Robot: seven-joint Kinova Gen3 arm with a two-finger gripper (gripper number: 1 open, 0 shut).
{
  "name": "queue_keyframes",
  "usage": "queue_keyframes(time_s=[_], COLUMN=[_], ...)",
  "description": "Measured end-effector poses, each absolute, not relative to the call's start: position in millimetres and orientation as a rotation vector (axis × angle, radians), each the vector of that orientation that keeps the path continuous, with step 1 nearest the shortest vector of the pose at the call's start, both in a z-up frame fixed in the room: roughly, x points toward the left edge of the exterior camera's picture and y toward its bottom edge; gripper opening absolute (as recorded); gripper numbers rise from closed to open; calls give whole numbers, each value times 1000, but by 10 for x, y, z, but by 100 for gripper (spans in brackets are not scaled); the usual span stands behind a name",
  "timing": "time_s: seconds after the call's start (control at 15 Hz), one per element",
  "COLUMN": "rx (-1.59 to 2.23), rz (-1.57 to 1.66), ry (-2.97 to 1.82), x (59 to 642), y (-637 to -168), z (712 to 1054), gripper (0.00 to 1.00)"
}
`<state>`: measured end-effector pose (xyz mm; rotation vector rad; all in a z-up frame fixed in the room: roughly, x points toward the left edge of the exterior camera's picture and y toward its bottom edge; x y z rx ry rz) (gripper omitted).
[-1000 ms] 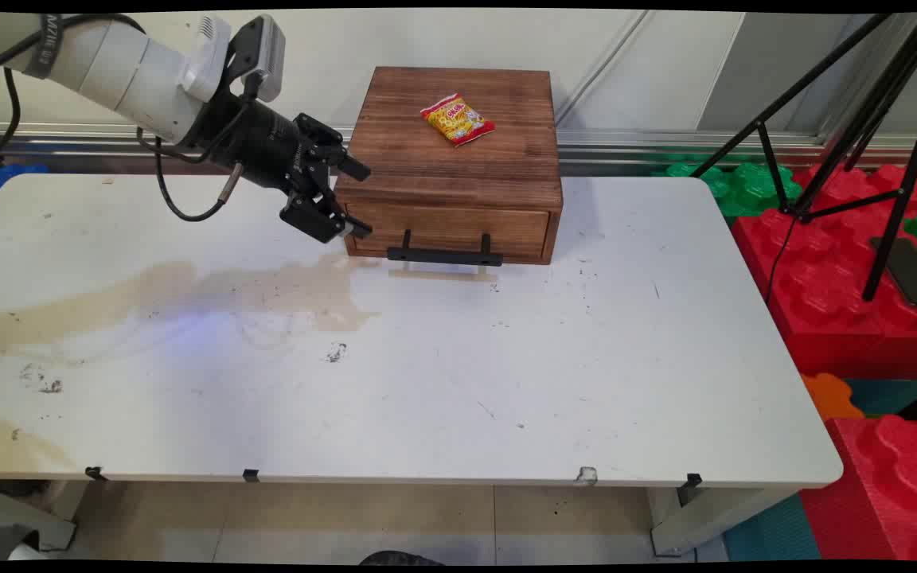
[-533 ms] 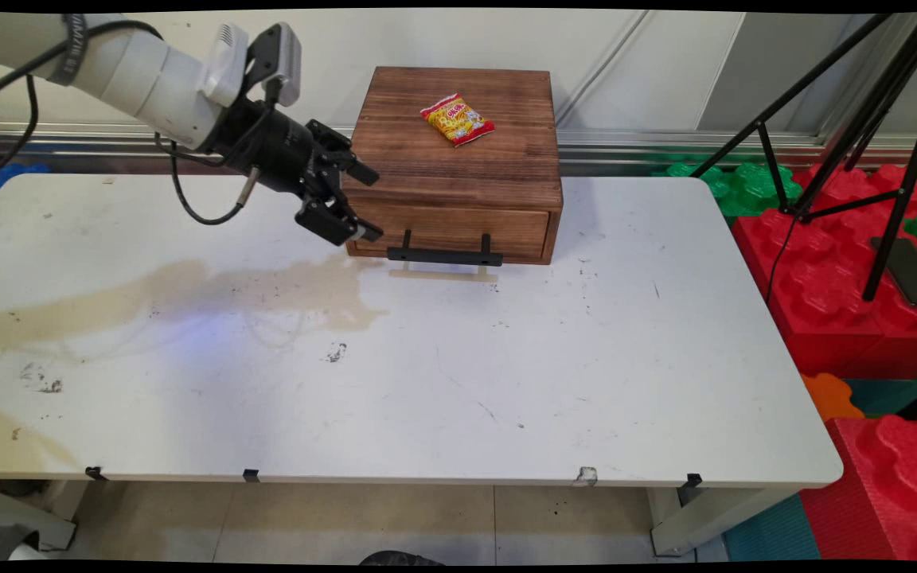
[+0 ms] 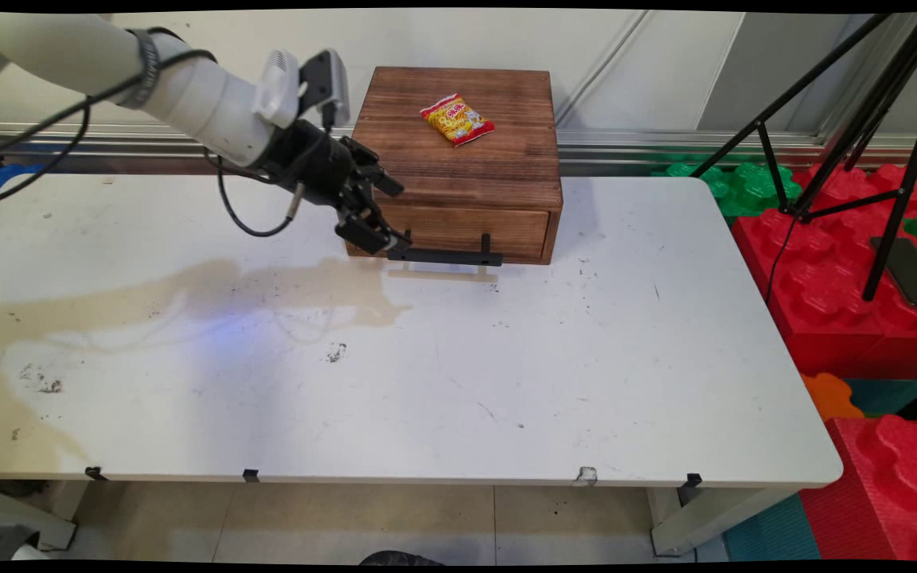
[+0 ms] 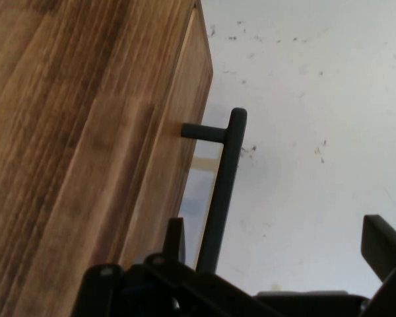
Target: Open the drawer
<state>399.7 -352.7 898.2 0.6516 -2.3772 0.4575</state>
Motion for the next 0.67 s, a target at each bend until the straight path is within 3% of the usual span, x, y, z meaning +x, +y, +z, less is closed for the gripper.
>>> queue_keyframes(time_s=[0.67], rx=[692], rz=[406], ry=[-2439], x=[3751], y=[-3790], z=[8481], gripper=[100])
